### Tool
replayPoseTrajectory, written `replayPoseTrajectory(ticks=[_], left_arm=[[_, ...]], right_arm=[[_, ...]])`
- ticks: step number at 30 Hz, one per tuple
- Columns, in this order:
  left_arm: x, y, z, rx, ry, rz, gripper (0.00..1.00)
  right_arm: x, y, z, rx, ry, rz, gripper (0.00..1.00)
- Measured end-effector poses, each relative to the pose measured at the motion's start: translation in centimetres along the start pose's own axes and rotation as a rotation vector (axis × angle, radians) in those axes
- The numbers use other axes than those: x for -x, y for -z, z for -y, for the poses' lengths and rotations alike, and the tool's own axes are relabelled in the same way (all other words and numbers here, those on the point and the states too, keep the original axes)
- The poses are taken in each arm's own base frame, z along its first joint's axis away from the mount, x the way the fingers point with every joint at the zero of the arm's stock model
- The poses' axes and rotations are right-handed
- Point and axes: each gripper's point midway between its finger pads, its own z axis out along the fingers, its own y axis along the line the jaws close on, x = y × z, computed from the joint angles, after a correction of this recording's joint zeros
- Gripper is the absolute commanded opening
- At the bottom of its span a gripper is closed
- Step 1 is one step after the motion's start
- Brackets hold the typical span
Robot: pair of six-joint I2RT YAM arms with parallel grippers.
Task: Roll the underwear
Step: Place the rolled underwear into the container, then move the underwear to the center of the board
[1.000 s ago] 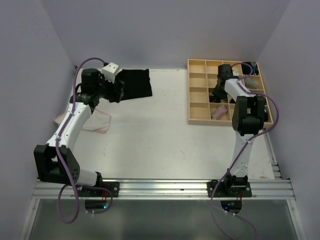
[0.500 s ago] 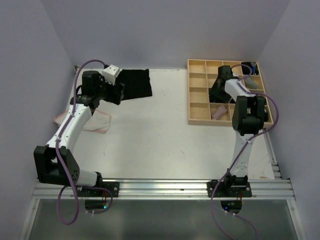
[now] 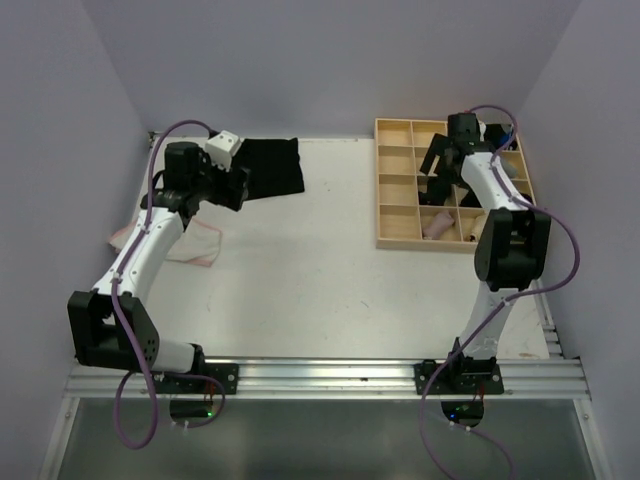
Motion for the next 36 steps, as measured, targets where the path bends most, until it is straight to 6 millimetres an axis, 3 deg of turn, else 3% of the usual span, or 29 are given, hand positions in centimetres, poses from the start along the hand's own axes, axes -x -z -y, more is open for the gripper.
replayPoseTrajectory(ticks=[6,9,12,17,20,23,25,30,35,36], left_arm=[[1.2,-1.0,-0.7,-0.024,0.011,-0.015,1.00],[0.5,-1.3,-1.7,-0.023,0.029,-0.046,1.00],[-1.0,-2.0,-2.8,-0.027,0.040,-0.089,1.00],[-5.2,-4.5,-5.0,-0.014,0.033,-0.214,1.00],[-7.2,-6.9,-6.0,0.000,0.014,-0.279,0.94],[-8.3,-9.7,-7.5,0.035,-0.002,-0.326,0.81],[-8.2,-11.8,-8.7,0.062,-0.010,-0.333,0.73],[-7.7,-16.4,-11.2,0.122,-0.020,-0.330,0.66],[-9.8,-19.2,-10.3,0.091,-0.019,-0.379,0.52],[-10.2,-19.4,-9.8,0.078,-0.022,-0.392,0.44]], right_arm=[[1.2,7.3,-4.7,0.241,0.281,0.130,0.99],[0.4,11.3,-6.9,0.405,0.416,0.221,0.99],[-0.8,13.2,-7.5,0.515,0.501,0.255,0.99],[-4.1,12.9,-8.9,0.666,0.640,0.174,0.99],[-7.2,12.5,-10.0,0.738,0.697,0.080,0.99],[-9.6,12.3,-10.5,0.783,0.724,-0.002,0.96],[-10.4,12.2,-10.5,0.792,0.726,-0.031,0.95],[-11.0,12.1,-10.3,0.800,0.718,-0.064,0.93],[-11.2,12.2,-10.4,0.810,0.695,-0.082,0.89],[-11.3,12.1,-10.5,0.812,0.689,-0.088,0.88]])
